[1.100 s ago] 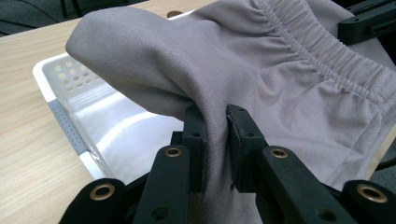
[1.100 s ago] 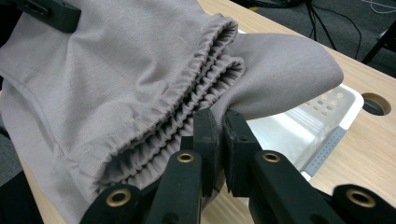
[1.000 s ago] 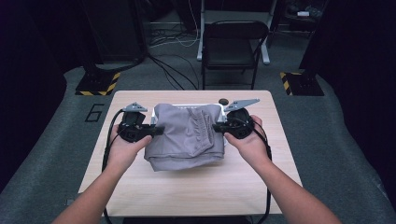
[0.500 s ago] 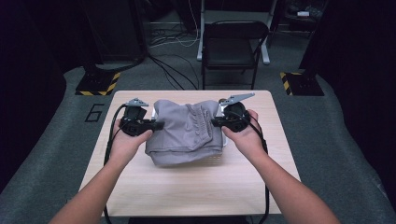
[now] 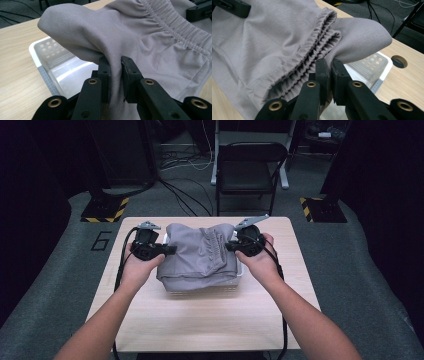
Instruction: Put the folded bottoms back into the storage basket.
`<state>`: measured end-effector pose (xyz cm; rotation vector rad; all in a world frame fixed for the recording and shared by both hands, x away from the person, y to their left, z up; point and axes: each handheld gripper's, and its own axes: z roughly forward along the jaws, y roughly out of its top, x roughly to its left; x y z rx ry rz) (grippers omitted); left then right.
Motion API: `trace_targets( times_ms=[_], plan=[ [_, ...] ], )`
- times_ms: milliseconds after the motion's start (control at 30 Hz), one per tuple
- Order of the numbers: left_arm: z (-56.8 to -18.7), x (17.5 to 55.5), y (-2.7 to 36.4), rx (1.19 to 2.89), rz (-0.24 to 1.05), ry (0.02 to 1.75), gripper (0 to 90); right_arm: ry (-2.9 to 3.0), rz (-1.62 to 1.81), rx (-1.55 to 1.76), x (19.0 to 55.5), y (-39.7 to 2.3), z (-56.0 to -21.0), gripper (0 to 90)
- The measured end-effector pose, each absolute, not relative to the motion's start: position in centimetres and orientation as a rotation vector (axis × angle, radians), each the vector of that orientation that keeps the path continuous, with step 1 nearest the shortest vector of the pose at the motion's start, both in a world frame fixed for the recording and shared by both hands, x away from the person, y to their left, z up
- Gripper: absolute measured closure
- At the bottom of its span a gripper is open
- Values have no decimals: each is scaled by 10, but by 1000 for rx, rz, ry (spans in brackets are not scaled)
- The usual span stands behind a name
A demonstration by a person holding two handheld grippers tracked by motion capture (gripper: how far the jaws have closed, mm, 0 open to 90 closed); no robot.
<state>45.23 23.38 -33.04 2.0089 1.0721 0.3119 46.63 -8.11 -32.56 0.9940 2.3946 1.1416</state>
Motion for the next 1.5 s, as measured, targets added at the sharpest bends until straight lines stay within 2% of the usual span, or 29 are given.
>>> trace_targets(
  times_ms=[700, 1500],
  plan=[
    [-344, 493, 228, 1998, 311, 1079, 790, 2352, 1078, 1066, 503, -83, -341, 849],
    [-357, 516, 225, 1984, 288, 1121, 790, 2315, 1044, 1087, 520, -80, -348, 849]
  ],
)
